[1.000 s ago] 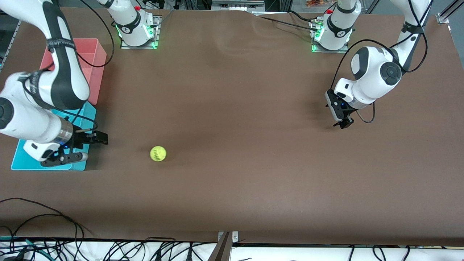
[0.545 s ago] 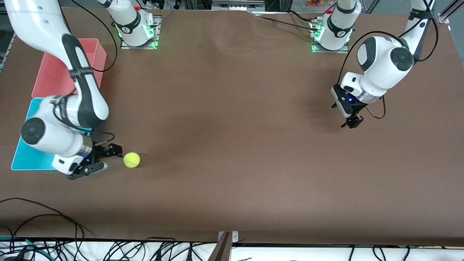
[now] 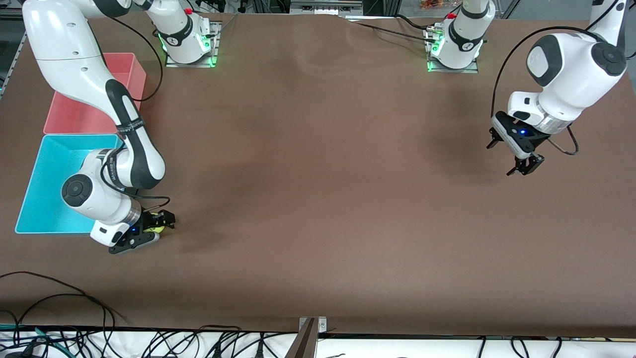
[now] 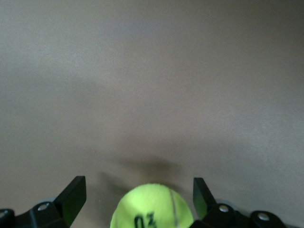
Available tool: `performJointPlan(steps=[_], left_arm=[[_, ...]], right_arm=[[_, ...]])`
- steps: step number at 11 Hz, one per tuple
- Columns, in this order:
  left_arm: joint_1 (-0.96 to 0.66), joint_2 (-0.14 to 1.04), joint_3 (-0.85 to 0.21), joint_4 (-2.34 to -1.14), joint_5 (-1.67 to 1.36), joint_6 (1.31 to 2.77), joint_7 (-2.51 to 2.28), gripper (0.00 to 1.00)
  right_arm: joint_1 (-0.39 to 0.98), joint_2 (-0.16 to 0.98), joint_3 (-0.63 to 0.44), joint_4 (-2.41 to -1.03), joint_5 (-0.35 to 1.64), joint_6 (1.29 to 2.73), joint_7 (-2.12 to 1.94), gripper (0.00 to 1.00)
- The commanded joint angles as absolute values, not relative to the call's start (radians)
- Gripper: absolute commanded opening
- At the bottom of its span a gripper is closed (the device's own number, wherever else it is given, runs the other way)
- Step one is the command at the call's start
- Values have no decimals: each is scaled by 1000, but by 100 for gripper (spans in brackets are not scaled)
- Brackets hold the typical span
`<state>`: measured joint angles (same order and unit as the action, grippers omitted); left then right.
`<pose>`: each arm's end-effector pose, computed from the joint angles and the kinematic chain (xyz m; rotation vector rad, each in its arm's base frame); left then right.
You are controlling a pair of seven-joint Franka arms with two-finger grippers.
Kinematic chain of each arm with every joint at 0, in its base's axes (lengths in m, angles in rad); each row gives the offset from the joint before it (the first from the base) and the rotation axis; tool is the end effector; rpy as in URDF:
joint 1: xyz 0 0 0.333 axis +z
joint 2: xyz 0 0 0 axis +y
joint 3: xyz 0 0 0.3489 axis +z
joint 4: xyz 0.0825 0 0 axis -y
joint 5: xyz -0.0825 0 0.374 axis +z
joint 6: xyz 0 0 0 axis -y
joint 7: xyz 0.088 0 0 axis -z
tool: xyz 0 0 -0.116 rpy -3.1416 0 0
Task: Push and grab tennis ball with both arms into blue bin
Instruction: 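Close the right gripper on the ball while the left gripper withdraws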
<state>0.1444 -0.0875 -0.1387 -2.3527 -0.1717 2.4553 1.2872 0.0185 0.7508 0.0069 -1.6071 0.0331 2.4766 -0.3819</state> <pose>0.5003 0.0012 0.4142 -2.5903 1.6962 -0.3370 0.7217 0.0176 0.2204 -3.0743 -0.5918 -0.1904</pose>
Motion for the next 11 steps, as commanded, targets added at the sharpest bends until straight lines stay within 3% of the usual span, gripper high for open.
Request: performJointPlan(steps=[1, 6, 9, 10, 11], left_arm=[[140, -97, -130, -2301, -166, 2382, 1238, 100], [117, -103, -55, -2220, -166, 2248, 1213, 100], [109, -103, -46, -2151, -160, 2145, 1142, 100], [107, -103, -45, -2134, -158, 2125, 1123, 100], [104, -103, -38, -2120, -158, 2103, 1103, 100]], right_arm=[[8, 755, 11, -1601, 20, 2476, -394, 100], [-2, 759, -11, -1611, 20, 2398, -380, 100], [3, 761, -11, -1603, 20, 2401, -382, 80], [3, 761, -11, -1603, 21, 2404, -382, 67], [3, 759, -11, -1603, 21, 2404, -380, 65]])
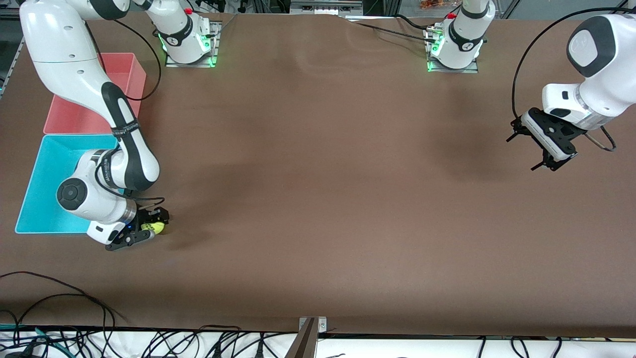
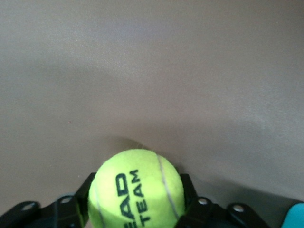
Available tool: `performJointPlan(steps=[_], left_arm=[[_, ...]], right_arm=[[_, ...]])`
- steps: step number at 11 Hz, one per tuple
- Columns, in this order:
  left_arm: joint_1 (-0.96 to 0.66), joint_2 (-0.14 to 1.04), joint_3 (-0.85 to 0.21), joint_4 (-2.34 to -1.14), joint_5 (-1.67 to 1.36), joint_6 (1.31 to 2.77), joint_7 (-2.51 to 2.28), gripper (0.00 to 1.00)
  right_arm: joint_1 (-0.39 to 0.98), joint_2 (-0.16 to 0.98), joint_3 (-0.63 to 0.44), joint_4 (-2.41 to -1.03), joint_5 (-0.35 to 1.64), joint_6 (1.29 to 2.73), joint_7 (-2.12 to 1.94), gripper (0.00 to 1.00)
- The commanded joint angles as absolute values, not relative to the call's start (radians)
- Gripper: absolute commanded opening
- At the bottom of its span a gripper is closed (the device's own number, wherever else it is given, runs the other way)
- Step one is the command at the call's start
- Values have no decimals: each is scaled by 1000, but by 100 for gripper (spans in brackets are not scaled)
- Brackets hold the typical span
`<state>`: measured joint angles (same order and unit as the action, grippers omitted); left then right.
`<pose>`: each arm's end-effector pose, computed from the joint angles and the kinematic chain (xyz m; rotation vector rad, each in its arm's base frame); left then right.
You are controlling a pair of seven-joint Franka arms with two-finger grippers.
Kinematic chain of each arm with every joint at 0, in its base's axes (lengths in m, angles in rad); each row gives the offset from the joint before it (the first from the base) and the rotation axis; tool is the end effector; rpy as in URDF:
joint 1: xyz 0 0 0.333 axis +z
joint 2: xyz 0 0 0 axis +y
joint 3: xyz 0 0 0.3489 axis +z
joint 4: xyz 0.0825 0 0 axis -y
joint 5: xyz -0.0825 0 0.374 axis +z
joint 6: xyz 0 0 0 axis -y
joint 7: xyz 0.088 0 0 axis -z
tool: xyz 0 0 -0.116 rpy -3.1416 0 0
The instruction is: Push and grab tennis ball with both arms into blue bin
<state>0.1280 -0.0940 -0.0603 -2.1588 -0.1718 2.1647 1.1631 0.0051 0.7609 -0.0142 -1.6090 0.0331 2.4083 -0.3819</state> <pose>0.5167 0.0263 0.4772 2.6927 -1.4819 0.2511 0.7127 -0.0045 0.2058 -3.0871 -0.5502 -0.0632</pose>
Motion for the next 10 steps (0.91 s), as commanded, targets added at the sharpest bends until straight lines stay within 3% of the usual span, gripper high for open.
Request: performJointPlan(steps=[1, 3, 6, 10], left_arm=[[100, -103, -26, -2093, -156, 2068, 1062, 100], [94, -101, -18, -2033, -137, 1967, 950, 100], [60, -101, -21, -1903, -63, 1782, 746, 100], [49, -101, -20, -1770, -63, 1611, 571, 100]], right_arm=[[3, 758, -11, -1601, 21, 2404, -382, 59], [3, 756, -11, -1600, 21, 2404, -380, 35], [8, 729, -15, -1572, 20, 2360, -380, 34], [3, 681, -55, -1396, 23, 1993, -380, 36]])
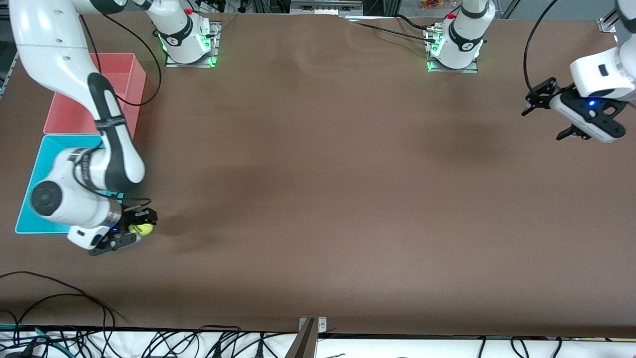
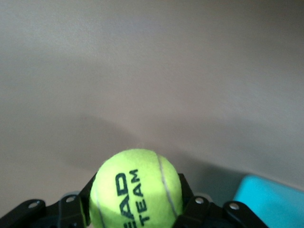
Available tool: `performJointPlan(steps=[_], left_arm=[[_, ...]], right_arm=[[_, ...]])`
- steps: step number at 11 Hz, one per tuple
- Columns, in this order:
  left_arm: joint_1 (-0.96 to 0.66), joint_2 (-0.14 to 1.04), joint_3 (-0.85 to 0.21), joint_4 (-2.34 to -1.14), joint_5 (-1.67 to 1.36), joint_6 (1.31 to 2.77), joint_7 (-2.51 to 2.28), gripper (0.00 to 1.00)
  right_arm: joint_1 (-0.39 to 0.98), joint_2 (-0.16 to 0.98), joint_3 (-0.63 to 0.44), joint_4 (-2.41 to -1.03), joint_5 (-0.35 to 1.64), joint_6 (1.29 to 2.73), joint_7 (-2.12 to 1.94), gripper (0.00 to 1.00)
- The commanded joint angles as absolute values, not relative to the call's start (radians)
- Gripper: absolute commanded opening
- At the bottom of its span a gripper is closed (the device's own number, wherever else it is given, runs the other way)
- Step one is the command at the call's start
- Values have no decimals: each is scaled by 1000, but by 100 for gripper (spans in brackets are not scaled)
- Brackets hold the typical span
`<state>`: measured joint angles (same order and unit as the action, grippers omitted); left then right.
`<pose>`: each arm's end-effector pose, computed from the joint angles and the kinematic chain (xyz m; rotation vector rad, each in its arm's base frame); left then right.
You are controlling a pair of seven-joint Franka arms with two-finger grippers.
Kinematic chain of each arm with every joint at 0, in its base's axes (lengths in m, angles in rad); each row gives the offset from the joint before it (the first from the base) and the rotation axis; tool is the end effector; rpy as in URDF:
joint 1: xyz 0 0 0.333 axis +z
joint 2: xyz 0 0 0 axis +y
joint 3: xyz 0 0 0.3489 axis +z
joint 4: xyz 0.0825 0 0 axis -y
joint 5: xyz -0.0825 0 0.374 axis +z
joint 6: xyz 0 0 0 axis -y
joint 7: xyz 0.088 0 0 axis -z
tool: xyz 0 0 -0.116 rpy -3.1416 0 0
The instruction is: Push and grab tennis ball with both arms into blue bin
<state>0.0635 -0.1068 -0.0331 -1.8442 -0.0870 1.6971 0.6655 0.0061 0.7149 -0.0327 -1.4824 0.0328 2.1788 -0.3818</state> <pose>0.5107 0.0057 0.5889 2.9038 -0.9336 -0.0149 0.7281 -0.0134 0.2725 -3.0865 -0.5362 0.0260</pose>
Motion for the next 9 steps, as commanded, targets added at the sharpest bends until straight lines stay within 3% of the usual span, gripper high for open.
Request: performJointPlan(steps=[1, 4, 6, 9], left_arm=[[46, -100, -23, -1747, -61, 1586, 540, 100], [-4, -95, -38, -1665, 1, 1510, 387, 100], [-12, -95, -40, -1614, -9, 1493, 249, 100], [-20, -89, -67, -1549, 2, 1460, 82, 100]], right_arm=[[-1, 646, -76, -1399, 21, 1947, -382, 36], [-2, 508, -135, -1460, 21, 1772, -377, 36], [-2, 361, -175, -1663, 15, 1863, -379, 36], [-2, 198, -263, -2019, -5, 2141, -396, 36]])
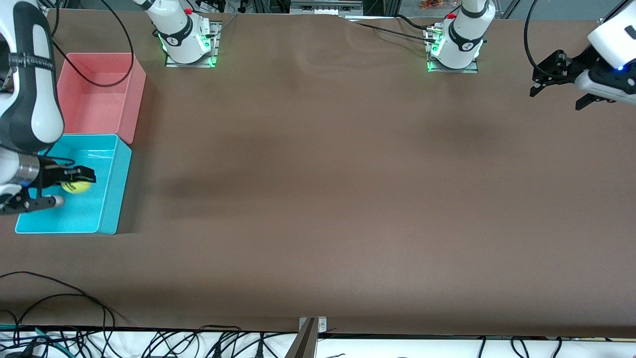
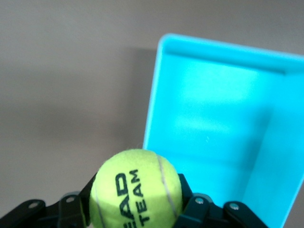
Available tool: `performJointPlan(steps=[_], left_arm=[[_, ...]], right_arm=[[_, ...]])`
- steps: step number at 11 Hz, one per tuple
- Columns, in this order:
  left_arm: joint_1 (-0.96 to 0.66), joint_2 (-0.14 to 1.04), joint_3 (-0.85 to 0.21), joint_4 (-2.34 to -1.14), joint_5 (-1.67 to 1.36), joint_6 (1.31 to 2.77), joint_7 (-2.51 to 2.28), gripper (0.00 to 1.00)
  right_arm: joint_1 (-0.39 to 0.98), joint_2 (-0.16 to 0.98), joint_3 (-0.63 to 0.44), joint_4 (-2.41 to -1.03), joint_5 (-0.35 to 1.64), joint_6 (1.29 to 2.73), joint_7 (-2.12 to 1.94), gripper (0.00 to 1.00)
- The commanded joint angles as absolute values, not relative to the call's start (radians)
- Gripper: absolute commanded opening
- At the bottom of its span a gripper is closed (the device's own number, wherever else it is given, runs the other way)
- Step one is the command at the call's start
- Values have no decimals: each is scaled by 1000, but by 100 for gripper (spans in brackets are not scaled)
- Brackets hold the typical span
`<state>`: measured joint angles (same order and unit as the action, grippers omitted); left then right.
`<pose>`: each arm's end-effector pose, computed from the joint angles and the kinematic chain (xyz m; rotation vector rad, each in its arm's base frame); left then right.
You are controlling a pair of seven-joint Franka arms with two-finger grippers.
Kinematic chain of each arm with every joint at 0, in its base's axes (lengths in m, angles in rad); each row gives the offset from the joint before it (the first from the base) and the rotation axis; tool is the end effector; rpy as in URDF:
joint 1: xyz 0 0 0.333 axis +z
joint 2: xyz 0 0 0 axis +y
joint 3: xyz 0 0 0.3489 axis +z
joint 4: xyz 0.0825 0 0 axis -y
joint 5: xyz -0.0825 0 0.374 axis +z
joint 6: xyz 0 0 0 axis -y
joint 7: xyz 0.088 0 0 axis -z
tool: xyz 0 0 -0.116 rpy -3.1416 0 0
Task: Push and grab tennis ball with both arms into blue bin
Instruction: 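Lower the ball into the blue bin and open the right gripper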
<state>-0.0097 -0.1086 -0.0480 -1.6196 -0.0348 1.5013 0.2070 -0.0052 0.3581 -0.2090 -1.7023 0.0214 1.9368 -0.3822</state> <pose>0.4983 -0.0347 0.6766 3.0838 -0.4136 -0.0118 0.6294 -0.1213 0.4061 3.1068 0.2613 -0.1974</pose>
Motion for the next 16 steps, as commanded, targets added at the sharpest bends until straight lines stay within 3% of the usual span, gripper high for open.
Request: performJointPlan(steps=[1, 4, 10, 12, 13, 14, 16], left_arm=[[-23, -83, -86, -1546, -3, 1462, -43, 100], [-18, -81, -144, -1557, 3, 1473, -334, 100], [-21, -80, -41, -1575, -20, 1522, -61, 100], [-89, -80, 18, -1575, -14, 1520, -61, 100], [-90, -80, 20, -1574, -15, 1520, -61, 100], [-91, -77, 20, -1574, -18, 1520, -60, 100], [-86, -65, 18, -1563, -20, 1517, -58, 100]], right_arm=[[-2, 189, -302, -2095, -5, 2231, -440, 36], [-3, 216, -359, -2226, 12, 2408, -479, 36], [-37, 337, -364, -2233, 46, 2454, -480, 40], [-38, 354, -362, -2232, 55, 2465, -480, 53], [-40, 356, -362, -2232, 63, 2465, -480, 78], [-40, 365, -362, -2230, 81, 2465, -480, 95], [-40, 364, -362, -2230, 84, 2464, -480, 100]])
